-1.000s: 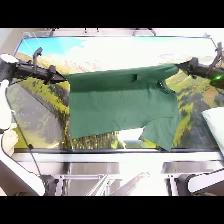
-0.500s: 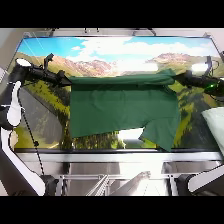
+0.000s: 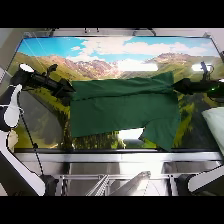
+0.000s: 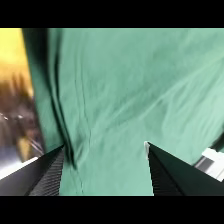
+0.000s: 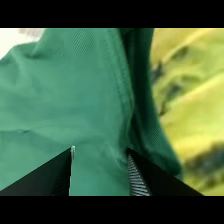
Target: Fold the shirts.
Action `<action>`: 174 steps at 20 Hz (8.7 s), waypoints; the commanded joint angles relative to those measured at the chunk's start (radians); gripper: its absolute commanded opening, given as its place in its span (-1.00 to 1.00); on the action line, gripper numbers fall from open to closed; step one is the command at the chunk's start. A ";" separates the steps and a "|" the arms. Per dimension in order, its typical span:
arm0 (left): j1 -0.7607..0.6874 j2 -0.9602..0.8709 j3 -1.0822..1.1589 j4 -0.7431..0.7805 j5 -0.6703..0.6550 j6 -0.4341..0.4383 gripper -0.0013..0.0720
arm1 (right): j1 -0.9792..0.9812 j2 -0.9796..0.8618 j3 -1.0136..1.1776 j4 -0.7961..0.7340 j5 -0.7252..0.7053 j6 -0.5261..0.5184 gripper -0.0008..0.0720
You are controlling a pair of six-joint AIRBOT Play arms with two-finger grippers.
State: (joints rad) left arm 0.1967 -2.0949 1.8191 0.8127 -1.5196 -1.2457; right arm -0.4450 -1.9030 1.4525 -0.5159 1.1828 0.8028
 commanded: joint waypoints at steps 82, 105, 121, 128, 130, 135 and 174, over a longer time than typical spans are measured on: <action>0.035 -0.052 0.260 -0.136 -0.179 -0.083 0.98 | -0.058 0.195 -0.246 -0.213 0.032 0.201 0.92; -0.729 -0.098 0.177 0.096 0.265 -0.206 -0.96 | -0.021 0.309 -0.136 -0.286 0.317 0.194 -0.92; -0.287 0.527 -0.183 -0.055 -0.051 0.009 -0.90 | 0.418 0.346 0.197 -0.293 0.263 0.735 -0.92; -0.202 0.606 -0.465 -0.060 0.017 0.102 -0.90 | 0.867 0.046 0.250 -0.099 -0.155 0.724 -0.27; -0.203 0.605 -0.535 -0.111 0.012 0.139 -0.90 | 0.868 0.056 0.257 -0.098 -0.132 0.685 0.20; -0.203 0.605 -0.649 -0.270 -0.005 0.233 -0.90 | 0.655 0.175 0.256 -0.364 0.183 0.694 0.20; -0.264 0.768 -0.649 -0.311 -0.048 0.248 -0.91 | -0.341 0.547 0.243 -1.101 0.661 1.218 -0.92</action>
State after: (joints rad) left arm -0.0395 -1.3277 1.1706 0.5003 -1.5639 -1.0191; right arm -0.6472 -1.4464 1.7374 -1.3495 1.6928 1.9385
